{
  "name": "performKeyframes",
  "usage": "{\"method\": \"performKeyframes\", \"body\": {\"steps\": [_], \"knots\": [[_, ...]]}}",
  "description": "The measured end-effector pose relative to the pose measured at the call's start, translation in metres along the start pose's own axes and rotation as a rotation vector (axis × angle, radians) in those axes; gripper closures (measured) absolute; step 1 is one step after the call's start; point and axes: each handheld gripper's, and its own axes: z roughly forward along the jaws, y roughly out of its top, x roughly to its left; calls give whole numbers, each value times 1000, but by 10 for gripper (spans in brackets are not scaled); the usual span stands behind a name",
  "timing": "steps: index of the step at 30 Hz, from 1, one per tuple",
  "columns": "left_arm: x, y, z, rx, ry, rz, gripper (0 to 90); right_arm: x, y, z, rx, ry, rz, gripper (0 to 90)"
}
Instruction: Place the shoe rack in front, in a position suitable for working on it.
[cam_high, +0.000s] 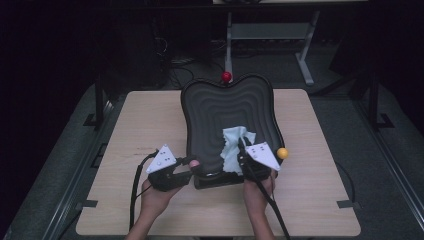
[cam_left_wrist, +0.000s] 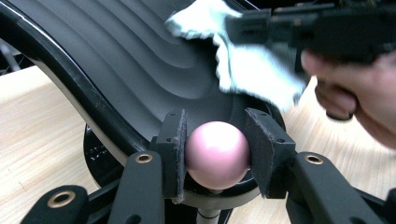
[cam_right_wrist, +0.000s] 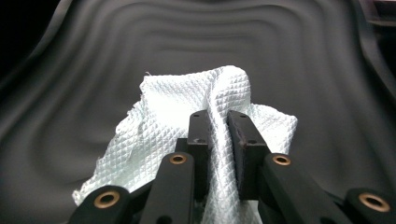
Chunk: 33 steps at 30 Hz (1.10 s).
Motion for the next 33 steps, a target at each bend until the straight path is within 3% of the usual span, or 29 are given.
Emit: {"method": "performKeyframes", "body": {"steps": [2,6,8,10,15,17,18,21,23,27,29,30,33], "knots": [[1,0,0,3,-3,2,600,1,1,1,6,-9,21,795],[1,0,0,-1,-4,-1,600,33,0,2,13,74,-62,794],[1,-1,0,-3,-5,0,600,40,2,4,15,77,-107,796],[1,-1,0,-6,-6,-1,600,33,4,6,14,70,-84,795],[1,-1,0,-6,-8,-1,600,-2,12,9,31,-65,-5,794],[1,-1,0,-5,-8,-1,600,-5,13,9,36,-65,51,794],[1,-1,0,-7,-10,-2,600,-3,13,10,38,-61,47,794],[2,-1,0,-10,-15,-2,600,15,14,11,45,0,-24,794],[2,-2,0,-11,-17,-2,600,14,16,14,44,-3,-53,795],[2,-1,1,-10,-19,-5,600,-14,22,17,46,-106,14,795],[1,-1,1,-10,-15,-5,600,-21,23,17,50,-126,50,796],[2,-1,1,-9,-16,-6,600,-21,22,17,52,-122,65,797],[2,-1,1,-9,-21,-8,600,-6,20,17,53,-78,32,796]]}}
